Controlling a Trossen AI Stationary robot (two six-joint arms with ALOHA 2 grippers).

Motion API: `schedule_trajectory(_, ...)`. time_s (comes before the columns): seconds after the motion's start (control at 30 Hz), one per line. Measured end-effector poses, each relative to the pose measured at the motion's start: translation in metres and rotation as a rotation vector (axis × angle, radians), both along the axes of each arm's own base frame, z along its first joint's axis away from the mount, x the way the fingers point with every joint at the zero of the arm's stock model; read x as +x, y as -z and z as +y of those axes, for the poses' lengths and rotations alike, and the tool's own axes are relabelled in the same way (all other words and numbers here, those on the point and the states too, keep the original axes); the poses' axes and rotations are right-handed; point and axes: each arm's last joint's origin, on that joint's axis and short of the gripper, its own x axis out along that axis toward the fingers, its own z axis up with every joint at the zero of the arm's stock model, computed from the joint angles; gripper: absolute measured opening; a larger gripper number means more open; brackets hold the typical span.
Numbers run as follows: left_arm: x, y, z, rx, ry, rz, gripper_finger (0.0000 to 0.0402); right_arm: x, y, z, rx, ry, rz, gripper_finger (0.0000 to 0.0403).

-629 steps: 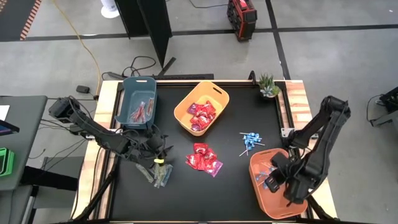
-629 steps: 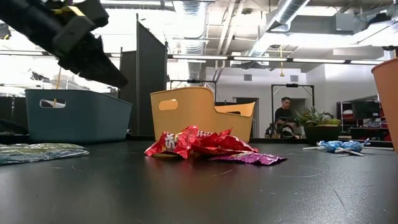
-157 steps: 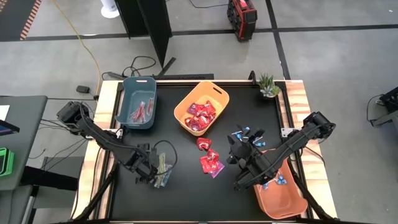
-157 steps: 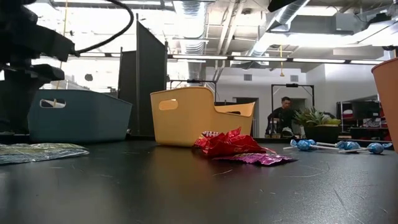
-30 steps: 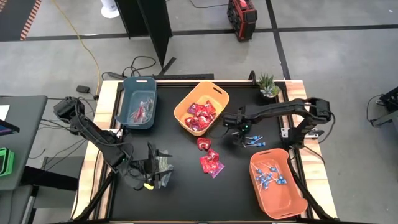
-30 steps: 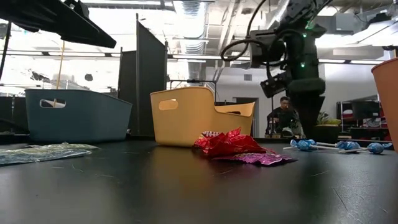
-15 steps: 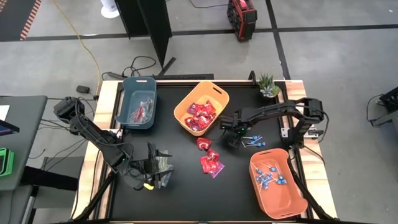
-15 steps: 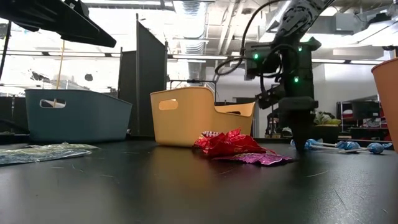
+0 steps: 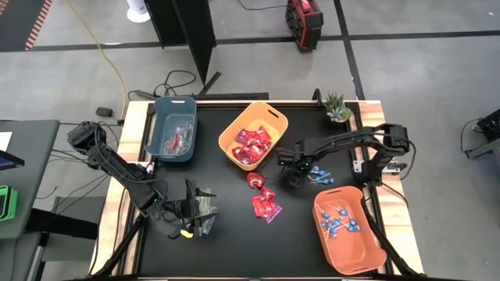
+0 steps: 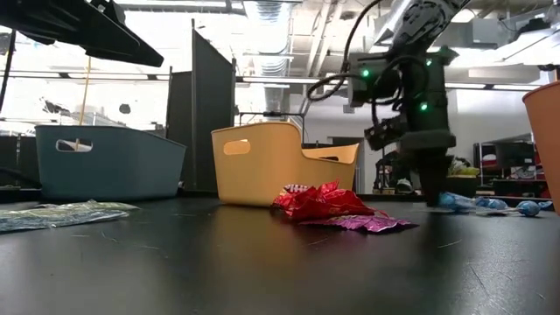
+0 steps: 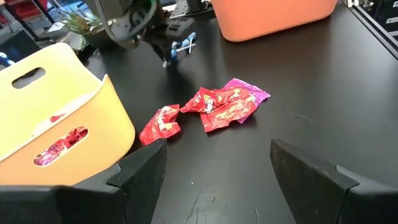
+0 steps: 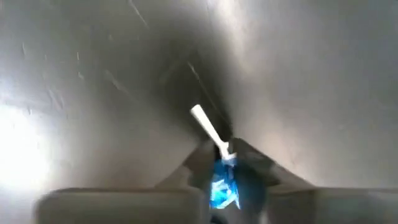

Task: Sort candy
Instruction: Put the blue lollipop into the orange bin

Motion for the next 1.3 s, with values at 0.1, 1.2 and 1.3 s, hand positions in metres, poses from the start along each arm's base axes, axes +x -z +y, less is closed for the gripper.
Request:
schedule_trajectory(0.1, 0.0, 0.0, 0.0, 0.0, 0.0, 0.0, 0.0281, -0.003, -0.011, 0.005, -0.004, -0.018, -0.033, 0.0014)
schedule_trajectory(1.2, 0.004, 0.0, 0.006, -0.016, -0.035, -0.002, 0.0281, -0.096, -0.141, 0.097, 0.225, -0.064, -0.575, 0.0005)
schedule_trajectory(1.3, 0.005, 0.0, 0.006, -0.014, -0.035, -0.002, 0.0281, -0.114, -0.14, 0.113, 0.27, 0.004, -0.501, 0.0005)
